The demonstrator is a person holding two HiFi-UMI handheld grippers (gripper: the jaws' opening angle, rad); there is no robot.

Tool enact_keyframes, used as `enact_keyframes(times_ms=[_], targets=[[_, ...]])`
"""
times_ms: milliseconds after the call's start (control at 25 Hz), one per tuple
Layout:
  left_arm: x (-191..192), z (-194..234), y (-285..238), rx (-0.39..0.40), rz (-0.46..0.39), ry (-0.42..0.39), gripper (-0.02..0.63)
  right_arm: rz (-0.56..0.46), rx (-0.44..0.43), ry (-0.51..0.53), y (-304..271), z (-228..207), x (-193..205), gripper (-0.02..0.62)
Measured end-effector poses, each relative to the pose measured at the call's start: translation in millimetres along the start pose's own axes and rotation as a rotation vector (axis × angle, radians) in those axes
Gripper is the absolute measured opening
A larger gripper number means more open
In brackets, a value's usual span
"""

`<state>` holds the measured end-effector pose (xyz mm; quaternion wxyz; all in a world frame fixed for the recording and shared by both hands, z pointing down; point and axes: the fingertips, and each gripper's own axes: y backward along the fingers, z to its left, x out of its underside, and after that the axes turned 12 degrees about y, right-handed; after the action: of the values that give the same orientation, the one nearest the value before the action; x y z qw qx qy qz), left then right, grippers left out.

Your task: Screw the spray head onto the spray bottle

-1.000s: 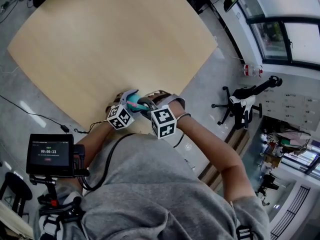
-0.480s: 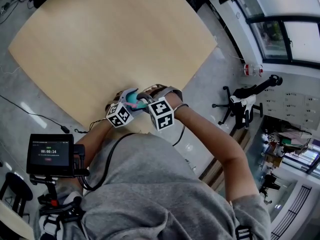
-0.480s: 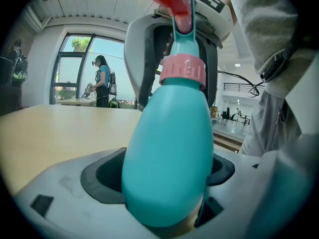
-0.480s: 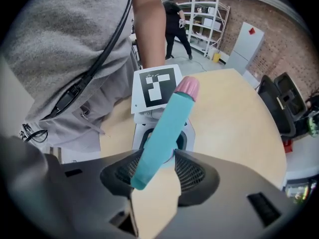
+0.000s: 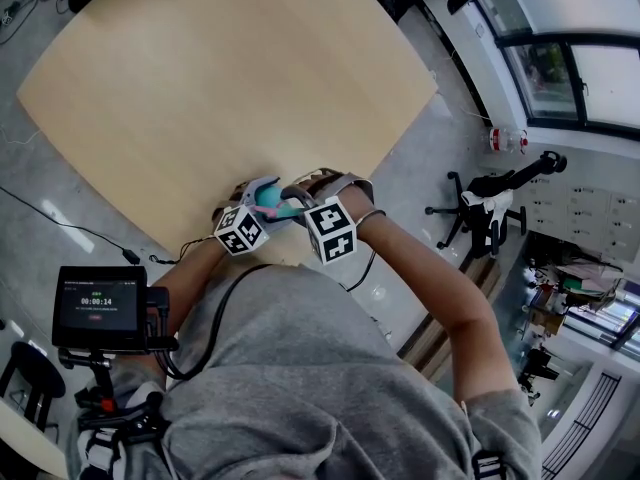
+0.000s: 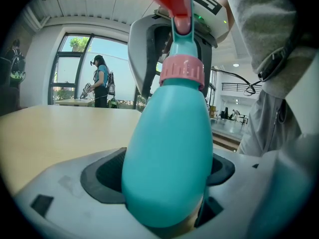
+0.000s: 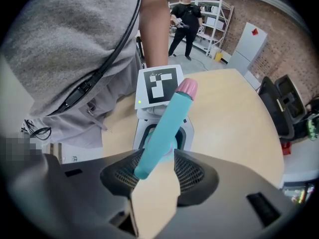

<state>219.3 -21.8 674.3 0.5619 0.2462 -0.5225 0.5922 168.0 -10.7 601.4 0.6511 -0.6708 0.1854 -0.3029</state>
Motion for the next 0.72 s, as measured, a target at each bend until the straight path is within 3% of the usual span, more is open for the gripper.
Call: enact_keyframes(times_ms=[400, 720], targets=[[2.4, -3.6, 0.6, 0.008, 0.004, -0.007, 0.411, -0.028, -0.002, 0.026, 14.2, 4.1, -11.9, 0.170], [3.4, -1.6, 1.6, 0.007, 0.004, -0.007, 0.411, -0.027, 0.019, -0.040, 14.9, 0.1, -6.7, 0.170]])
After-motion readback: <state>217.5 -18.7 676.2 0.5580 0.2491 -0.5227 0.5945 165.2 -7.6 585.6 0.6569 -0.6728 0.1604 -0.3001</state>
